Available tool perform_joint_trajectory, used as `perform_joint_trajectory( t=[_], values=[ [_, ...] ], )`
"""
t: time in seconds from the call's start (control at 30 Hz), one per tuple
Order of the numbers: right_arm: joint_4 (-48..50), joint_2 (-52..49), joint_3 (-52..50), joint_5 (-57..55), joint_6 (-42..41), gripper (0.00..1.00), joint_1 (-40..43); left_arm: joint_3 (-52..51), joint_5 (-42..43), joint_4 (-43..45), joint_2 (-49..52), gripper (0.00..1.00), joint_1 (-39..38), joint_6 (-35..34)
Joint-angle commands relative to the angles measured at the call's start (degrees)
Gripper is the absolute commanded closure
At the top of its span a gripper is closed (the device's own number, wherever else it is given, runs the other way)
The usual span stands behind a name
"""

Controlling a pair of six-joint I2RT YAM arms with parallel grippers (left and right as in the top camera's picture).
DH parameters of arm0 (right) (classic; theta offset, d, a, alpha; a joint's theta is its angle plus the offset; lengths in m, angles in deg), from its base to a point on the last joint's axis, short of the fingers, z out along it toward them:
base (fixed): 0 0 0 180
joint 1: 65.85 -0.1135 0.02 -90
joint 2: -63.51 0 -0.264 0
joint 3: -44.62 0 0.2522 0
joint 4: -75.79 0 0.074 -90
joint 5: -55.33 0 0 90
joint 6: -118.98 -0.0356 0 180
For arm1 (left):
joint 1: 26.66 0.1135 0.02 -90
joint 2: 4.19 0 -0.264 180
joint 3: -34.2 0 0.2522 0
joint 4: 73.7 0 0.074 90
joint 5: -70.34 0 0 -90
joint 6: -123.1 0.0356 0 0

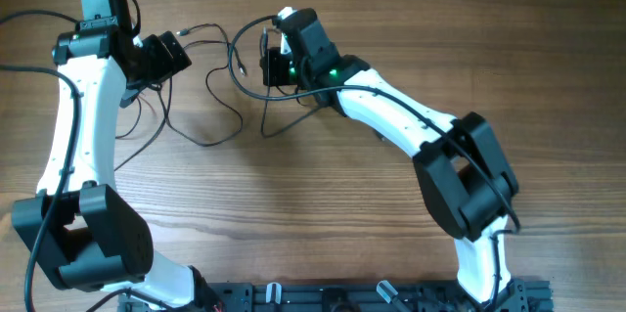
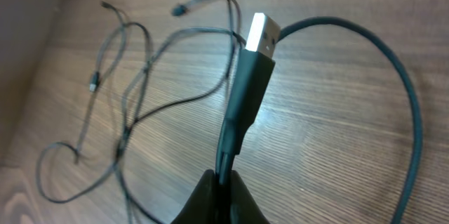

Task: Untangle cables

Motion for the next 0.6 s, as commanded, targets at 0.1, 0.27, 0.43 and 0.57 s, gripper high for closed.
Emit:
perform_joint_trajectory(
  t=[0.1,0.27,0.43,0.57],
  values=[
    [0.5,-3.4,-0.2,-0.8,-0.2,0.32,-0.3,-0.1,0.5,0.0,0.5,0.00,0.0,-0.5],
    [0.2,-3.4,-0.2,-0.9,0.3,0.09,-0.3,-0.1,0.5,0.0,0.5,0.00,0.0,-0.5],
    [-2.8,-3.4,-0.2,-8.7,4.7,0.01,-0.1,-0.1,0.5,0.0,0.5,0.00,0.0,-0.5],
    [-9.8,-3.4,-0.2,-19.3,4.1,0.00,2.0,-0.1,0.5,0.0,0.5,0.00,0.0,-0.5]
  ],
)
